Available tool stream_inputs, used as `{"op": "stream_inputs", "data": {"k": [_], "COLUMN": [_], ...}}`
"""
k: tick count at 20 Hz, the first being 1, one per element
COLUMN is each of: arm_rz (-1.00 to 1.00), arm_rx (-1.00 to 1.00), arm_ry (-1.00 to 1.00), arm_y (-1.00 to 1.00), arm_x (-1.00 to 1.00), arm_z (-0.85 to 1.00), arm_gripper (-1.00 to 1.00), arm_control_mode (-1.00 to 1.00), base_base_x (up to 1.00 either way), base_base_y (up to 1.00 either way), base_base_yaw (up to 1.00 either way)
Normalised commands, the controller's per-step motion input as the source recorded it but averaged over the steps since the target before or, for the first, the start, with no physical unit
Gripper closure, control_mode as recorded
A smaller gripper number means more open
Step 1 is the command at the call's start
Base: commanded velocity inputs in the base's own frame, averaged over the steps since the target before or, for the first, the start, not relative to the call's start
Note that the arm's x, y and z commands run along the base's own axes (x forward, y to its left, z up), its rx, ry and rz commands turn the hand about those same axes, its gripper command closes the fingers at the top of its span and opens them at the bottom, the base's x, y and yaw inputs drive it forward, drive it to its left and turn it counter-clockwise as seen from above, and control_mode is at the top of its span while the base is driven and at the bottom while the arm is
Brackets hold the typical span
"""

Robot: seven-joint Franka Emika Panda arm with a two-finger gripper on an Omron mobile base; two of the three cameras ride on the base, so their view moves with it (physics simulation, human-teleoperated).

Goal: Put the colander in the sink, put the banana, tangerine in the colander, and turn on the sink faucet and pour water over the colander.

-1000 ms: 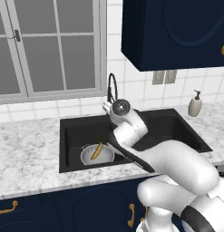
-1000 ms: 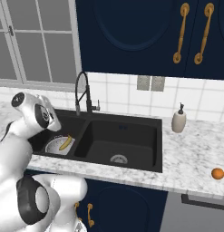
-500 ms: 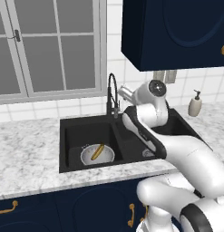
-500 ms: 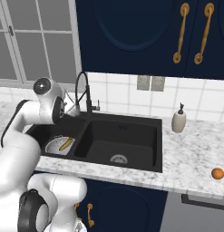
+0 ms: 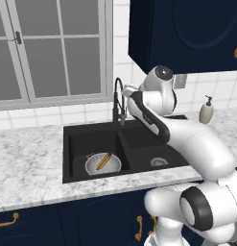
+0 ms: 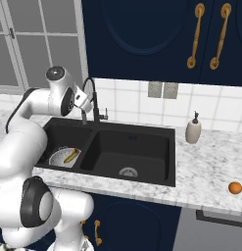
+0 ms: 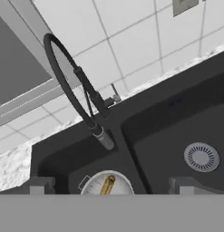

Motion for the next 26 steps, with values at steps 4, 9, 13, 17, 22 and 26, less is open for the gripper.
{"op": "stream_inputs", "data": {"k": [4, 9, 13, 17, 22, 26], "arm_rz": [0.07, 0.05, 0.04, 0.01, 0.00, 0.00], "arm_rx": [-0.06, -0.02, -0.10, -0.08, -0.08, -0.09], "arm_ry": [0.01, 0.00, 0.00, 0.00, 0.00, 0.00], "arm_y": [0.05, 0.10, 0.19, 0.29, 0.17, 0.08], "arm_x": [0.78, 0.93, 0.77, 0.73, 0.79, 0.86], "arm_z": [-0.18, -0.10, -0.23, -0.14, -0.14, -0.38], "arm_gripper": [-1.00, -1.00, -1.00, -1.00, -1.00, -1.00], "arm_control_mode": [-1.00, -1.00, -1.00, -1.00, -1.00, -1.00], "base_base_x": [0.00, 0.00, 0.00, 0.00, 0.00, 0.00], "base_base_y": [0.00, 0.00, 0.00, 0.00, 0.00, 0.00], "base_base_yaw": [0.00, 0.00, 0.00, 0.00, 0.00, 0.00]}}
